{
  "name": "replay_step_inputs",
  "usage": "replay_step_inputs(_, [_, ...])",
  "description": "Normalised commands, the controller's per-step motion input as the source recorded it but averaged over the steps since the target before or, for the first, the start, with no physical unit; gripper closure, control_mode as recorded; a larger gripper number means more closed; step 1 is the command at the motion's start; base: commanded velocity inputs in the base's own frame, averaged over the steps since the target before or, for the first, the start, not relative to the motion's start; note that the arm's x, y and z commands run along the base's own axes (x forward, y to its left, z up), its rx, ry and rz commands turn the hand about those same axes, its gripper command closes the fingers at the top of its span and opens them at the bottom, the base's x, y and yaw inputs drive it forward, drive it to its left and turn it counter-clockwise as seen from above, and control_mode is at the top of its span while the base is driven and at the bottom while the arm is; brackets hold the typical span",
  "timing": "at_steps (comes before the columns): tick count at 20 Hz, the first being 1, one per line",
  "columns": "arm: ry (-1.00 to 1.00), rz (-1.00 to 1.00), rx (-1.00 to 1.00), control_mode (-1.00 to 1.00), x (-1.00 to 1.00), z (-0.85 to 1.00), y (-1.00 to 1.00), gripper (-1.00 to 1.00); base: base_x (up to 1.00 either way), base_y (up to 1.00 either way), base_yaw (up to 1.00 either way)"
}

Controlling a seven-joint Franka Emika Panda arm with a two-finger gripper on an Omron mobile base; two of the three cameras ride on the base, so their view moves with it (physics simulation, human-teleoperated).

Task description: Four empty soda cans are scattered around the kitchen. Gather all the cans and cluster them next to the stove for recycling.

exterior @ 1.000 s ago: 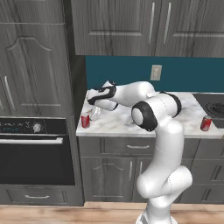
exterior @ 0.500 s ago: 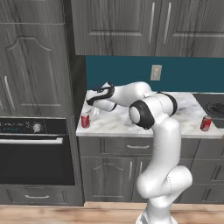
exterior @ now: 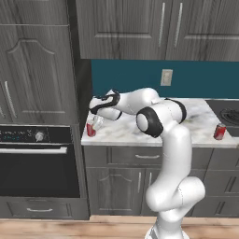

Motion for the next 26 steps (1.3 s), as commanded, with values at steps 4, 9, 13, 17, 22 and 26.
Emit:
replay_step_inputs(4, [0.0,0.0,0.01,-1.0,0.12,-0.14,0.08,-1.0,0.0,0.0,0.0])
replay_step_inputs(9, [0.0,0.0,0.02,-1.0,0.12,-0.14,0.07,-1.0,0.0,0.0,0.0])
replay_step_inputs(13, [-0.01,0.0,0.02,-1.0,0.09,-0.1,0.04,-1.0,0.0,0.0,0.0])
replay_step_inputs(17, [-0.02,0.0,0.01,-1.0,0.05,-0.07,0.01,-1.0,0.0,0.0,0.0])
replay_step_inputs(22, [-0.02,0.0,0.01,-1.0,0.07,-0.11,0.02,-1.0,0.0,0.0,0.0])
replay_step_inputs(26, [0.0,0.0,0.01,-1.0,0.09,-0.19,0.05,1.0,0.0,0.0,0.0])
